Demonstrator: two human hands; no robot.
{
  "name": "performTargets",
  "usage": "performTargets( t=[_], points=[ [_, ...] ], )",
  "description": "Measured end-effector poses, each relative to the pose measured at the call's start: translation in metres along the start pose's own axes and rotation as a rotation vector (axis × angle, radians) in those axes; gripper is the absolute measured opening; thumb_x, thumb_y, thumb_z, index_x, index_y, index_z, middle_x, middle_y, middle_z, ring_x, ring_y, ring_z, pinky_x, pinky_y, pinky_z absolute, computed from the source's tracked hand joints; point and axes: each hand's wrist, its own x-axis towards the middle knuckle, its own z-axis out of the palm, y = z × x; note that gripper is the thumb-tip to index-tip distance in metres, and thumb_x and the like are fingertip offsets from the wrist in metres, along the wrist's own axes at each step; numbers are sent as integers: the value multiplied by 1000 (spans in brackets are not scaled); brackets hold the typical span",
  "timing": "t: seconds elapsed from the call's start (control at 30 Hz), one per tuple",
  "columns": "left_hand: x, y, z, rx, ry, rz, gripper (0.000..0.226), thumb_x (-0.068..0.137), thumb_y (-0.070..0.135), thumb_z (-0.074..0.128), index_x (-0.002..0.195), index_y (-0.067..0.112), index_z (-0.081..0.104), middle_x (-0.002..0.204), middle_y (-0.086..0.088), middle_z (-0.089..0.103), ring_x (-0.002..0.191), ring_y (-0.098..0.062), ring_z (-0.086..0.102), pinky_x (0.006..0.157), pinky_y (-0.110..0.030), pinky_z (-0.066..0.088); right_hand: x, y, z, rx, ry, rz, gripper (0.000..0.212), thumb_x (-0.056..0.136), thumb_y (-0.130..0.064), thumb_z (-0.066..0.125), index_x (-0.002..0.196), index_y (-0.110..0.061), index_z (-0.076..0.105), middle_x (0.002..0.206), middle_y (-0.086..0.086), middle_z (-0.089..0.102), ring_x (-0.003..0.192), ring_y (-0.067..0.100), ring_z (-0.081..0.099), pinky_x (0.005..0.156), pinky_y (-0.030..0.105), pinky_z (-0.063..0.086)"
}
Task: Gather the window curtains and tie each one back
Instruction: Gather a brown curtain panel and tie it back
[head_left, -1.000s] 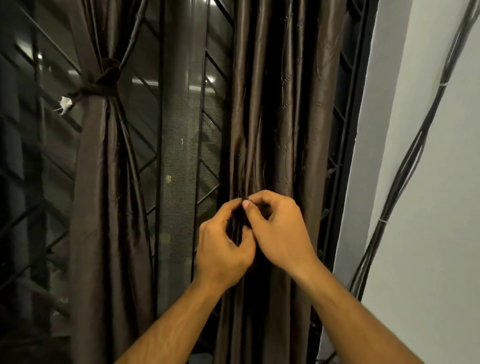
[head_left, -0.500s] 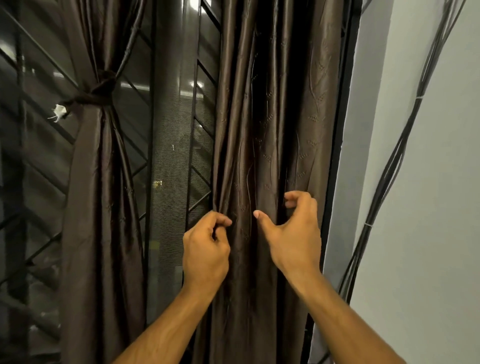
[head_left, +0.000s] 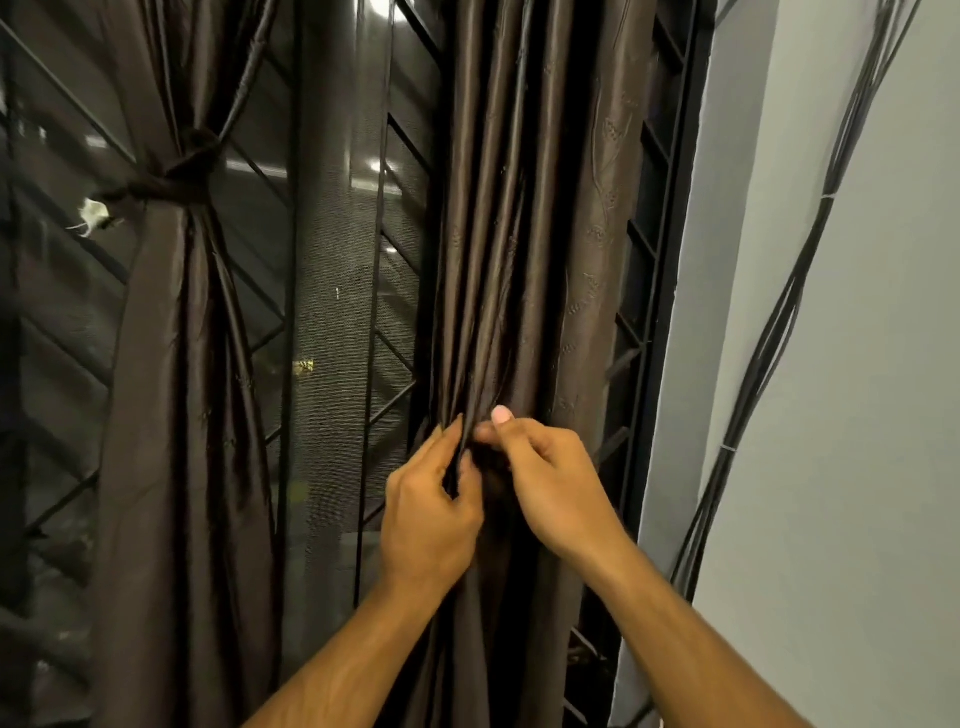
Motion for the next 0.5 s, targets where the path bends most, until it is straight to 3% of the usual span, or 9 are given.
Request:
performTargets(
  t=[0.07, 0.1, 0.17, 0.23, 0.27, 0.3, 0.37, 0.43, 0.5],
  points=[
    [0, 1, 1, 20, 51, 8, 40, 97, 6, 63, 137, 9, 62, 130, -5, 69, 119, -20, 67, 101, -28, 52, -1, 8, -3, -134, 197, -102, 16, 101, -32, 64, 105, -22, 76, 106, -13, 71, 94, -1, 68, 85, 26, 58],
    [-1, 1, 1, 9, 68, 17, 42, 97, 5, 61, 138, 12, 61, 125, -4, 72, 111, -18, 70, 95, -28, 55, -2, 11, -3, -194, 308, -119, 18, 98, -32, 68, 113, -24, 70, 111, -14, 65, 90, 1, 67, 82, 28, 59],
    [-3, 2, 1, -49, 96, 27, 42, 97, 4, 61, 133, 25, 57, 112, 4, 73, 99, -6, 70, 83, -23, 57, 2, 13, -4, -271, 457, -81, 41, 91, -41, 75, 124, -27, 56, 122, -13, 54, 84, 4, 64, 76, 30, 59],
    [-3, 2, 2, -83, 125, 34, 40, 96, 0, 62, 116, 32, 49, 97, 14, 65, 89, 1, 66, 72, -15, 54, 11, 13, -4, -335, 466, 6, 61, 85, -52, 78, 133, -27, 48, 131, -12, 49, 96, 7, 64, 82, 35, 59],
    [-3, 0, 3, -73, 128, 46, 38, 94, -3, 62, 108, 29, 48, 90, 14, 61, 81, 1, 64, 66, -12, 50, 16, 13, -4, -364, 434, 38, 61, 85, -54, 77, 132, -26, 52, 130, -12, 53, 102, 8, 63, 86, 37, 58],
    [-2, -2, 3, -52, 120, 57, 34, 92, -7, 61, 101, 24, 51, 85, 13, 60, 74, 0, 61, 62, -10, 46, 21, 16, -4, -369, 398, 52, 51, 86, -53, 76, 125, -25, 60, 122, -12, 61, 101, 8, 64, 88, 39, 59],
    [0, -5, 4, -17, 97, 55, 31, 89, -12, 60, 94, 18, 64, 83, 13, 64, 69, -2, 61, 65, -9, 47, 25, 18, -2, -323, 354, 54, 20, 91, -42, 74, 93, -24, 69, 89, -9, 71, 81, 10, 67, 80, 44, 59],
    [2, -5, 3, -17, 101, 44, 30, 90, -11, 62, 101, 15, 74, 94, 17, 68, 88, -8, 69, 80, -9, 50, 21, 20, 0, -310, 373, 6, 25, 93, -32, 74, 74, -25, 60, 75, -7, 64, 70, 12, 62, 73, 42, 57],
    [3, -4, 2, -19, 101, 51, 25, 91, -2, 68, 111, 12, 75, 103, 17, 68, 110, -4, 64, 91, -6, 47, 14, 17, 3, -329, 389, -60, 31, 93, -28, 75, 72, -29, 52, 81, -8, 60, 73, 9, 59, 72, 32, 53]
  ],
)
